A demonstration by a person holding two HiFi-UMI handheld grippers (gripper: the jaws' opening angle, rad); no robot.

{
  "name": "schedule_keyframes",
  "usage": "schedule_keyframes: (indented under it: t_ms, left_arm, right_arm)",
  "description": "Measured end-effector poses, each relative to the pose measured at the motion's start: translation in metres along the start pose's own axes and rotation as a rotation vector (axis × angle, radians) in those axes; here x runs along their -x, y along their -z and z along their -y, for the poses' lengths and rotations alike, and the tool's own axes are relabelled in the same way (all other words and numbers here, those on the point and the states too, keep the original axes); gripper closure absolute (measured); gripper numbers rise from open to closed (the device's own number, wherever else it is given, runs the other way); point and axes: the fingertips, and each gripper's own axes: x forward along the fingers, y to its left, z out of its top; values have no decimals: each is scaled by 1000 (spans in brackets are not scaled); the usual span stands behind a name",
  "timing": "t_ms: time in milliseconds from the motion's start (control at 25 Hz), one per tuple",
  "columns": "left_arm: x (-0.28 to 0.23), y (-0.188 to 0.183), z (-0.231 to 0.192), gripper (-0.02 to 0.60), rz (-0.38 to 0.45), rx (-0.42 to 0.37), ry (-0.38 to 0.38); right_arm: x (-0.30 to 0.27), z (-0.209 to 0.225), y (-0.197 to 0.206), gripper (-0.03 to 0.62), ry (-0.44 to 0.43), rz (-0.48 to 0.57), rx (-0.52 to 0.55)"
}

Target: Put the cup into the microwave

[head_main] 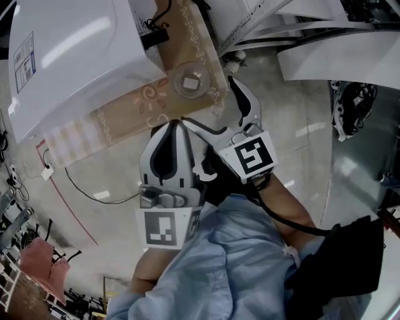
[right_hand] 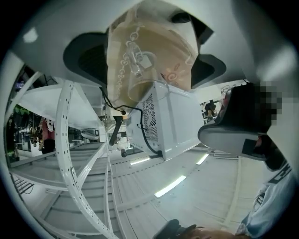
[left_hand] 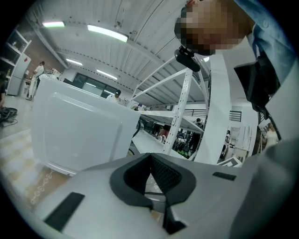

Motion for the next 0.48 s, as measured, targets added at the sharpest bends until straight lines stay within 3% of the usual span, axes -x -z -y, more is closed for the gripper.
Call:
schedule_keyframes:
  t_ms: [480]
  left_arm:
    - [-15,8,-28,574,-14,13,-39]
  right_arm:
    - [-46,11,19,31,-16,-77,54]
